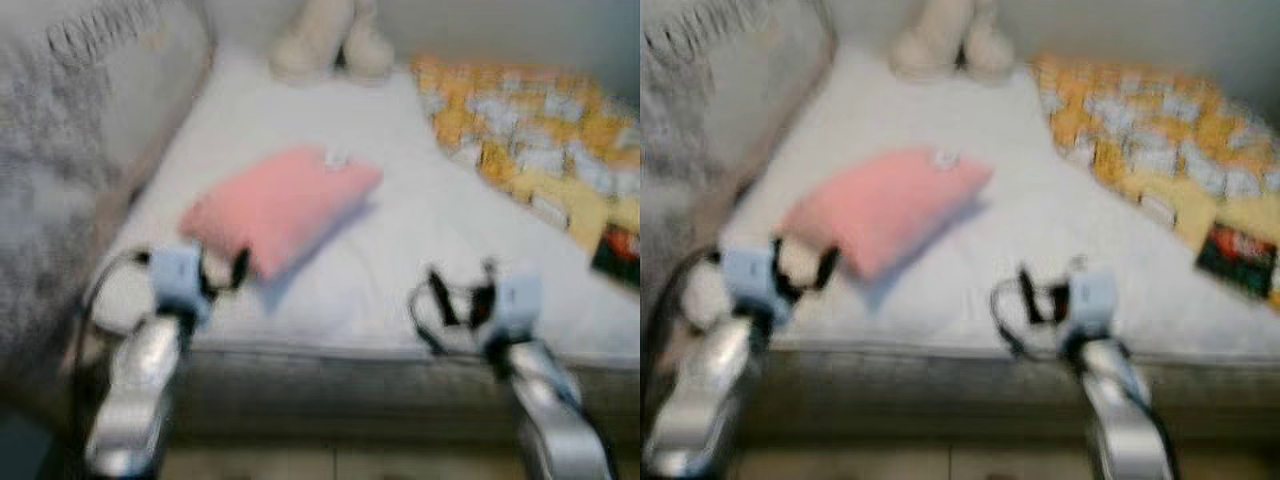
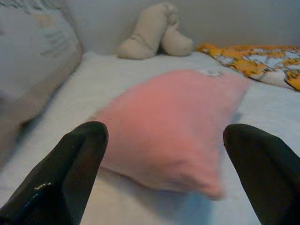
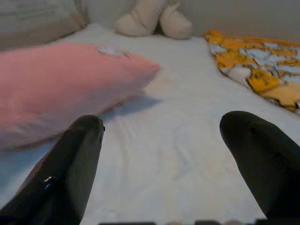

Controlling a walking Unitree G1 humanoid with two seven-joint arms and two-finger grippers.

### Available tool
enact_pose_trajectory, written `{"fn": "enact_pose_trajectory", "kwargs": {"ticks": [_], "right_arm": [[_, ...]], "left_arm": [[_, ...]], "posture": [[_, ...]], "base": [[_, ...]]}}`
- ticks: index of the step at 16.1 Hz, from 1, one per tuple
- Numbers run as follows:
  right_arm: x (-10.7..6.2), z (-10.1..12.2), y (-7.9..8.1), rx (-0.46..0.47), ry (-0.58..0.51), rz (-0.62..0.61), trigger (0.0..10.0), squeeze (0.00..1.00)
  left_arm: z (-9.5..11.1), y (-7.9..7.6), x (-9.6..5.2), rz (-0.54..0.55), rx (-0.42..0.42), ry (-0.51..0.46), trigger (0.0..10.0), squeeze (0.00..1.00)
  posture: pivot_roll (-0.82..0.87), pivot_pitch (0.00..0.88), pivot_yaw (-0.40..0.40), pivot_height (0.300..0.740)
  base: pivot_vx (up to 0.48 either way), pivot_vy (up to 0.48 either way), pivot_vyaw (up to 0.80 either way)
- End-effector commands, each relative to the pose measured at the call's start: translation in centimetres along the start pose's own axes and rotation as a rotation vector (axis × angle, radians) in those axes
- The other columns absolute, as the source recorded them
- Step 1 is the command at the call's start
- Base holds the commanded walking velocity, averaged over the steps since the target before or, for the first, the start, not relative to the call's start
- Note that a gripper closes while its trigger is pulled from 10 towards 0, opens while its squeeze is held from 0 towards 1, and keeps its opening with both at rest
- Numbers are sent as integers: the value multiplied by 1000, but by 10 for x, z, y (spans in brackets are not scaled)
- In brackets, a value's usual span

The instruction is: Clean up the room

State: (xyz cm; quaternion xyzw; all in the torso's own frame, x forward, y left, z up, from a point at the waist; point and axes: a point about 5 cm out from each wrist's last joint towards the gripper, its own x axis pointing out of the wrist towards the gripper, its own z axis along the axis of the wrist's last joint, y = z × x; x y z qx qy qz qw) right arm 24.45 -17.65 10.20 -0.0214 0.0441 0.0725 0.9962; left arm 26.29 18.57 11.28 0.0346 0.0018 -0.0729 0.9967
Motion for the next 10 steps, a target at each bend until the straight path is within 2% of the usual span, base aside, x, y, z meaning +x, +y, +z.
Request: {"fn": "enact_pose_trajectory", "kwargs": {"ticks": [1,5,6,8,10], "right_arm": [[2,5,-6,-6,-17,-15,10000,0],[1,4,-6,11,-14,-19,10000,0],[1,5,-6,17,-14,-22,10000,0],[1,5,-6,24,-14,-20,10000,0],[0,6,-7,7,-20,-22,10000,0]], "left_arm": [[4,-4,2,-14,2,-18,10000,0],[5,-2,3,-11,3,-19,10000,0],[8,-4,3,-31,8,-38,10000,0],[8,-3,2,-22,24,-32,10000,0],[10,-1,3,22,-53,-55,10000,0]], "posture": [[-53,0,-15,740],[-48,0,-13,740],[-49,0,-12,740],[-51,0,-10,740],[-51,0,-10,740]], "base": [[0,386,0],[0,370,0],[0,0,-531],[0,-480,-800],[0,0,0]]}}
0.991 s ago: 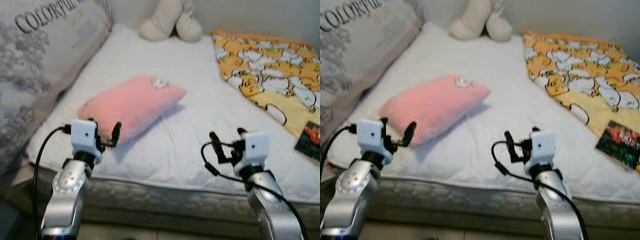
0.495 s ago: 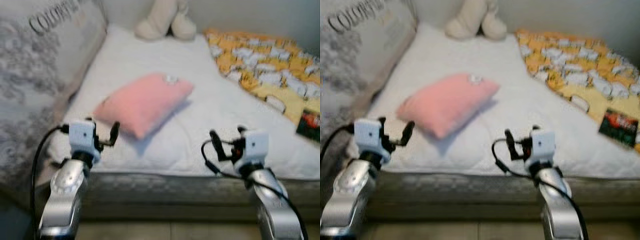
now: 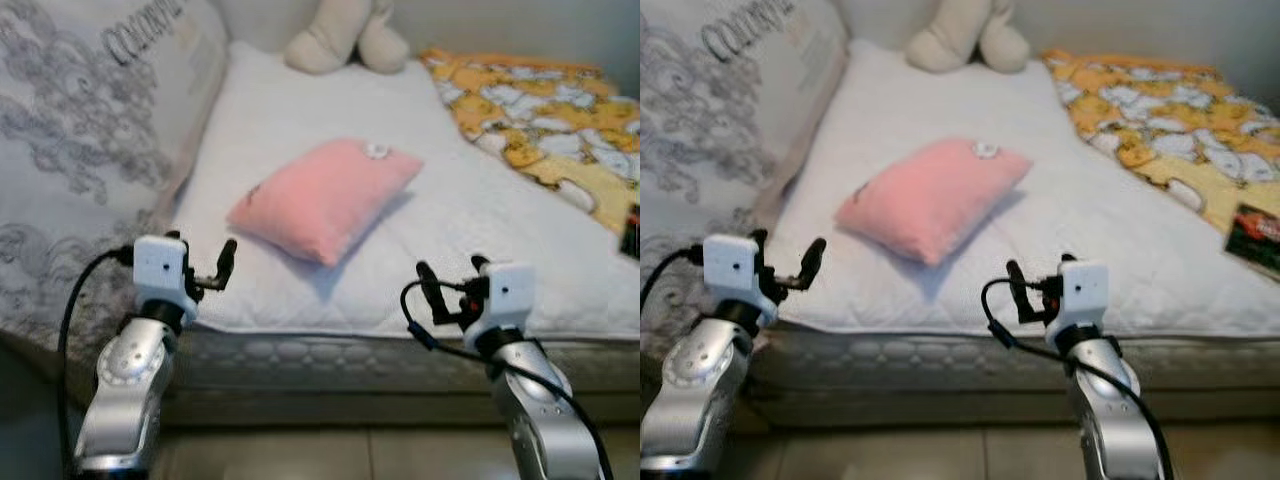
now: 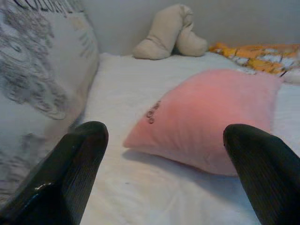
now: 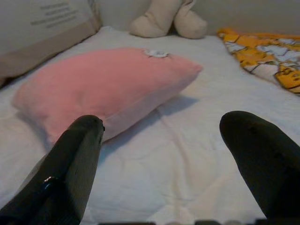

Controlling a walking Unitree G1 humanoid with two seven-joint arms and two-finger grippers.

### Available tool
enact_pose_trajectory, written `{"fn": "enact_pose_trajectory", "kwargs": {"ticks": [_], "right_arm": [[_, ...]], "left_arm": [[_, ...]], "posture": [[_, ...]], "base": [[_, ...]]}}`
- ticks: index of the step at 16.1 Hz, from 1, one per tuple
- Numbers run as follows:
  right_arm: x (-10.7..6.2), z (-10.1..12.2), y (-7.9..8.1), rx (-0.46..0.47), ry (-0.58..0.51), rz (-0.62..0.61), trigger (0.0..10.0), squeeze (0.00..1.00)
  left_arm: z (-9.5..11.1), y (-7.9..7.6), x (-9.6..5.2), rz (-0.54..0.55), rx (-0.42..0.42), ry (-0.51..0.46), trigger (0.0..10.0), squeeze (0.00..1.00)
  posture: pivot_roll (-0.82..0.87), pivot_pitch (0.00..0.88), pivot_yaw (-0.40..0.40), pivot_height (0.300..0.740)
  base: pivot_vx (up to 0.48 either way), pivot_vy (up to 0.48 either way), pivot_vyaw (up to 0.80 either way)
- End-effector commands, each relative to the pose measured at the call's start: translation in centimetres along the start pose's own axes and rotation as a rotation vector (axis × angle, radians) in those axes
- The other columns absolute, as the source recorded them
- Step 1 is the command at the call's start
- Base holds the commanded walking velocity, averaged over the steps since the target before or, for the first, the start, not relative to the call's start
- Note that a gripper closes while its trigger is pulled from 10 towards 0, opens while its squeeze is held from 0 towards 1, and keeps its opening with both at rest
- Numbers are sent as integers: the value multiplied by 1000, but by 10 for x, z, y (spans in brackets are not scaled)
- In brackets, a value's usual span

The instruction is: Clean up the room

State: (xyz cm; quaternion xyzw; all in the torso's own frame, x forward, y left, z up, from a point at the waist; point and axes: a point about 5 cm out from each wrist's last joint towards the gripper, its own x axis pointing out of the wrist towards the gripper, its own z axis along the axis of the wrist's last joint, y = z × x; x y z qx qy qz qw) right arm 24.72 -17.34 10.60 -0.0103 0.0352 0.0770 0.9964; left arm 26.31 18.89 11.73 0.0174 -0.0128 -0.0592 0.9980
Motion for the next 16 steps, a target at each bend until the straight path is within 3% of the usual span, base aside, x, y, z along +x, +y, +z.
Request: {"fn": "enact_pose_trajectory", "kwargs": {"ticks": [1,4,16], "right_arm": [[-3,2,-10,-20,1,-28,10000,0],[-3,2,-8,-22,0,-15,10000,0],[-1,2,-8,-30,-1,8,10000,0]], "left_arm": [[8,-5,3,-14,-27,-27,10000,0],[12,-4,3,-32,56,-63,10000,0],[8,-4,3,-30,36,-56,10000,0]], "posture": [[-51,0,-12,740],[-50,0,-11,740],[-49,0,-19,740]], "base": [[0,0,0],[84,0,0],[455,0,0]]}}
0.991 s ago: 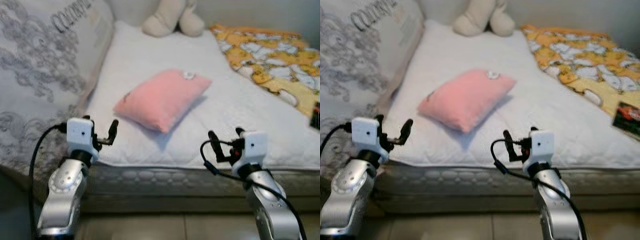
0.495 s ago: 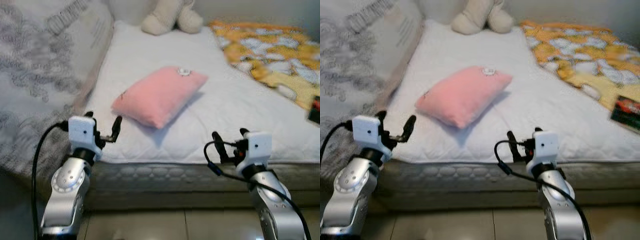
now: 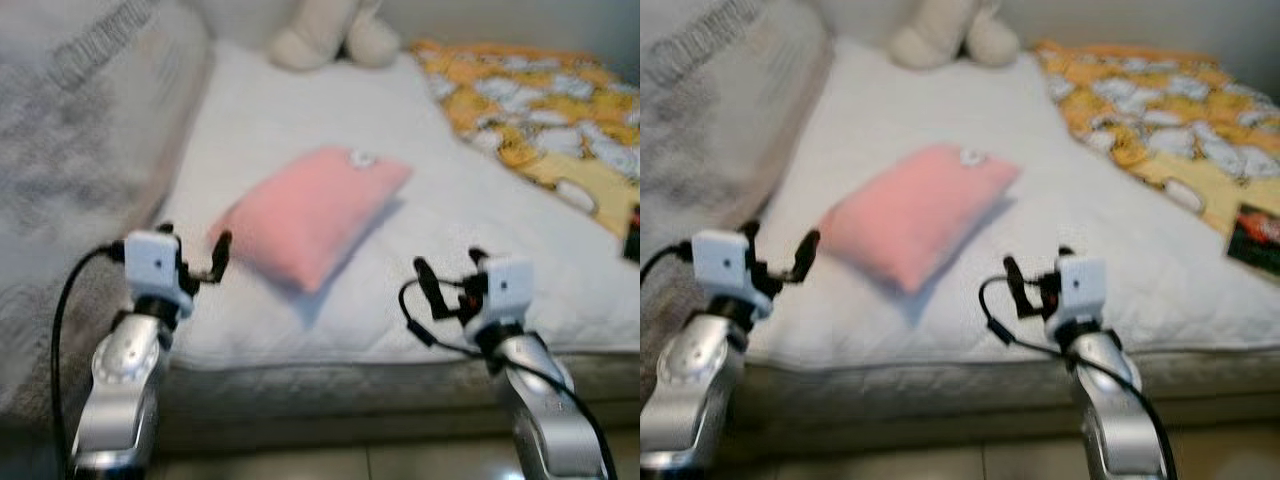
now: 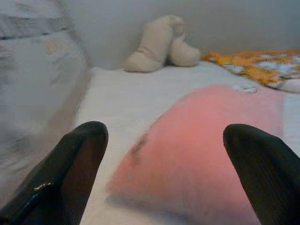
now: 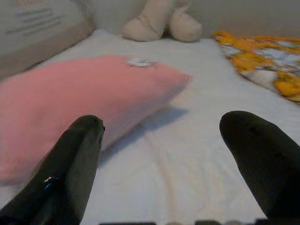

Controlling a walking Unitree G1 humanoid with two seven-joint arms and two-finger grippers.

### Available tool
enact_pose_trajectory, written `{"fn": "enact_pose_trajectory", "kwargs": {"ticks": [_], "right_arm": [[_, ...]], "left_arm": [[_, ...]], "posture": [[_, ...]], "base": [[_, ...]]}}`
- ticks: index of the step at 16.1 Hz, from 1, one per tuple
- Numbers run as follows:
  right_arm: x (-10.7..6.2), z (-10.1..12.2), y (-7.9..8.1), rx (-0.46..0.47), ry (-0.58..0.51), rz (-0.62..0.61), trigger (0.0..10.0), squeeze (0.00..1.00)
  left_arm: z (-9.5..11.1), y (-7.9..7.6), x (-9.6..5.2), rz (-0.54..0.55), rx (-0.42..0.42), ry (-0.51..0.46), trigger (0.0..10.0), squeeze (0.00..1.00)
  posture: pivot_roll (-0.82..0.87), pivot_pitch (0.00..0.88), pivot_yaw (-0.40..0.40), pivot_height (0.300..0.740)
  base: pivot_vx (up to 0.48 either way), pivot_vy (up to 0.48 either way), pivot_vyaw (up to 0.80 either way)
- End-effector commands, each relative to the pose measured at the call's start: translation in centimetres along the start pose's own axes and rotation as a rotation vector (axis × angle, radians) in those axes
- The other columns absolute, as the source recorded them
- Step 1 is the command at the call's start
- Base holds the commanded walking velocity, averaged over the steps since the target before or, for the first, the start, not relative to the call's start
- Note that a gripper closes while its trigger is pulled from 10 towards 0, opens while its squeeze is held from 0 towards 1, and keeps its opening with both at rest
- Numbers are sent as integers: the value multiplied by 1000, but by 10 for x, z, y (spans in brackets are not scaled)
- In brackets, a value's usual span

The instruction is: Clean up the room

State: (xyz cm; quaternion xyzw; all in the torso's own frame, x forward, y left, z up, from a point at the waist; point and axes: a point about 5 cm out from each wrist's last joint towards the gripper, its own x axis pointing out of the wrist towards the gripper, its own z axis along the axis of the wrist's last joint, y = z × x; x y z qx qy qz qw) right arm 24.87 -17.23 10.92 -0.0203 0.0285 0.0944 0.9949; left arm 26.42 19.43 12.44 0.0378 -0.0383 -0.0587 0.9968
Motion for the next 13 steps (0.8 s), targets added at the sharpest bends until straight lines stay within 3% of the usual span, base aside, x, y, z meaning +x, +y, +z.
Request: {"fn": "enact_pose_trajectory", "kwargs": {"ticks": [1,5,13], "right_arm": [[-3,-1,-8,-4,11,-17,10000,0],[-2,-4,-2,6,26,45,10000,0],[-4,-5,5,19,27,91,10000,0]], "left_arm": [[1,-9,2,-29,-8,-8,10000,0],[0,-7,0,-12,-19,-3,10000,0],[-2,-7,-7,-29,-42,1,10000,0]], "posture": [[-45,0,-26,740],[-40,0,-36,740],[-37,0,-40,740]], "base": [[458,0,0],[445,0,0],[0,0,0]]}}
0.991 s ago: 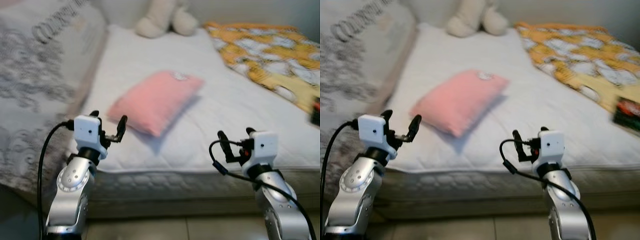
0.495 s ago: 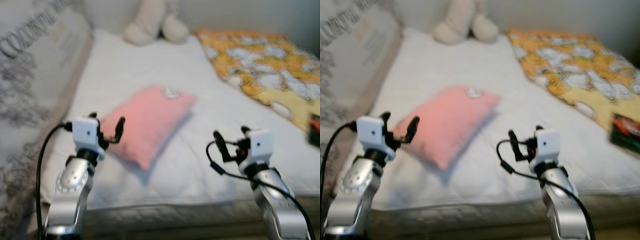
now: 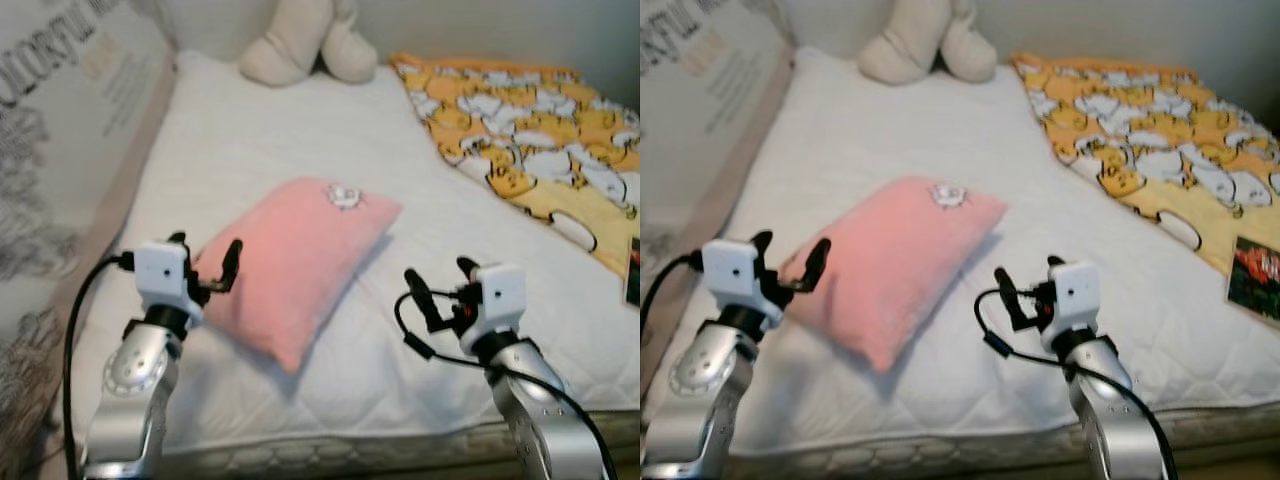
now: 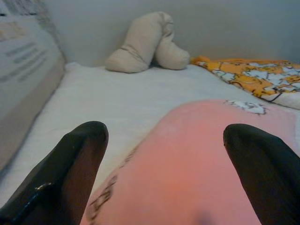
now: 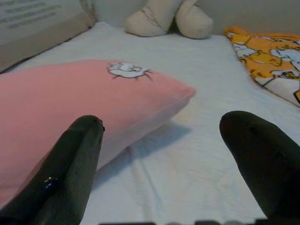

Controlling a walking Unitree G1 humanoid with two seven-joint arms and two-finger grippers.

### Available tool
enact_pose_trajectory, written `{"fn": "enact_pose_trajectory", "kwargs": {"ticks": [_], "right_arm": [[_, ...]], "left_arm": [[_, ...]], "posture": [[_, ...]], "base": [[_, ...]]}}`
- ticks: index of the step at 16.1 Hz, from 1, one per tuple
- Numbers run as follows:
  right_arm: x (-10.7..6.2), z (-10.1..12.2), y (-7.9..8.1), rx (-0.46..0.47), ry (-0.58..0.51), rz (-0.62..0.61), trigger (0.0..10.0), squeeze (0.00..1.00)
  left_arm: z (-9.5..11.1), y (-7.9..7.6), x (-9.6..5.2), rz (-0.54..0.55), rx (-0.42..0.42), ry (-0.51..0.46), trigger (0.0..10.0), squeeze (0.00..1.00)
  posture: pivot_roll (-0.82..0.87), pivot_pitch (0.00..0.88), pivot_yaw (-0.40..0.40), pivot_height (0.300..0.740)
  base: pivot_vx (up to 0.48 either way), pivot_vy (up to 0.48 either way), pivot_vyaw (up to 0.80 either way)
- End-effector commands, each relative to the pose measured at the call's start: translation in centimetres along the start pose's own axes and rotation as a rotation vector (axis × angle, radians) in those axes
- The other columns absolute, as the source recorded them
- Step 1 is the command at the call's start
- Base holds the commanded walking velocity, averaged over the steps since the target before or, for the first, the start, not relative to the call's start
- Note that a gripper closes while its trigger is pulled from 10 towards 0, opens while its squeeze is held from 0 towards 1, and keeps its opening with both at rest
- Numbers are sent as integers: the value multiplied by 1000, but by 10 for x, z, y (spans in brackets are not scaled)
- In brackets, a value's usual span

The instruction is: Clean up the room

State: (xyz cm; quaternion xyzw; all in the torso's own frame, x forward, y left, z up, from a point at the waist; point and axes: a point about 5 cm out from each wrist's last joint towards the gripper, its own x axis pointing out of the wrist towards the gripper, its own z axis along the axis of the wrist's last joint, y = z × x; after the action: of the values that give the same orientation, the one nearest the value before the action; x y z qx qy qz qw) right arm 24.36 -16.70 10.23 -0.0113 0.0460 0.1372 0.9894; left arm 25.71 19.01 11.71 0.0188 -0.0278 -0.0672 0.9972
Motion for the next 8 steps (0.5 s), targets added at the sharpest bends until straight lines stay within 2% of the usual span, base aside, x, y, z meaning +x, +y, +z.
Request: {"fn": "enact_pose_trajectory", "kwargs": {"ticks": [1,6,7,8], "right_arm": [[-1,2,-1,-1,-2,8,10000,0],[-2,-3,-1,1,29,30,10000,0],[-3,-7,1,4,59,86,10000,0],[-4,-11,4,-4,92,149,10000,145]], "left_arm": [[5,-2,1,-18,3,-17,10000,0],[3,-2,1,-45,20,7,10000,0],[-2,-4,-1,-93,27,41,10000,0],[-6,-4,-4,-141,40,71,10000,0]], "posture": [[-35,0,-40,740],[-33,0,-35,740],[-31,0,-35,740],[-29,0,-36,740]], "base": [[0,0,0],[0,0,0],[0,0,0],[0,0,0]]}}
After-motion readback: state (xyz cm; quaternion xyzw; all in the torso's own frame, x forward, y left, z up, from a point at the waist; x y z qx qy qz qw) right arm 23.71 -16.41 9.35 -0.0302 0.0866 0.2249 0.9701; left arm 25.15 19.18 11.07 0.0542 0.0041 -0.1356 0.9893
